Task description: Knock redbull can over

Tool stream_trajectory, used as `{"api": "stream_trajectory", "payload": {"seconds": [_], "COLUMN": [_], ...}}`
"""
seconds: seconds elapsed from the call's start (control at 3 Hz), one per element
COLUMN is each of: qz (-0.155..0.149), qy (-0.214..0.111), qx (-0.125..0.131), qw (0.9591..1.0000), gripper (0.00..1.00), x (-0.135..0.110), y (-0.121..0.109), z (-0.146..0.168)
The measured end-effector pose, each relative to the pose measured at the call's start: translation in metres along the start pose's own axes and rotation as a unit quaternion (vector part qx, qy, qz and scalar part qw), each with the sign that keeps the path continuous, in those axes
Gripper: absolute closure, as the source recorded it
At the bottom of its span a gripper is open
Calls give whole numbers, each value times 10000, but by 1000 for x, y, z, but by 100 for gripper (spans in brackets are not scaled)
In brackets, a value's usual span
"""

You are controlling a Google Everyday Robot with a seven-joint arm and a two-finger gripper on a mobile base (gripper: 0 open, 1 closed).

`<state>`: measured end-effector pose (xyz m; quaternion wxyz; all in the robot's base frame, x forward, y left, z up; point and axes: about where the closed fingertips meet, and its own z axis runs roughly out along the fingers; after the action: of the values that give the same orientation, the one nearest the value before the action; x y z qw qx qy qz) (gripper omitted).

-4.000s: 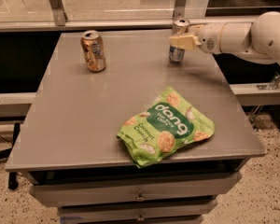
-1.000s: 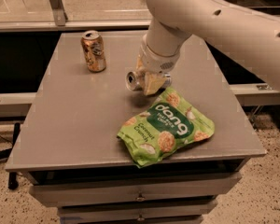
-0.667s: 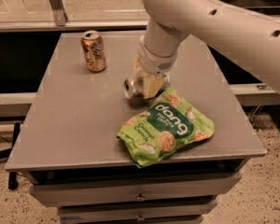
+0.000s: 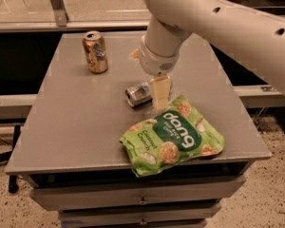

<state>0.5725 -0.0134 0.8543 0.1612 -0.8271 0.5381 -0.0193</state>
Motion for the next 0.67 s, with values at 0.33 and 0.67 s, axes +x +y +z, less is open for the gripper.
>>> {"api": "stream_trajectory", "payload": {"seconds": [0.33,0.67], "qz": [308,1114], "qy": [-470,-1368], "qx": [-39,-113], "qw": [9984,9843], "gripper": [0,0], "x": [9,51], "y": [-7,-15], "z": [-10,-20]}}
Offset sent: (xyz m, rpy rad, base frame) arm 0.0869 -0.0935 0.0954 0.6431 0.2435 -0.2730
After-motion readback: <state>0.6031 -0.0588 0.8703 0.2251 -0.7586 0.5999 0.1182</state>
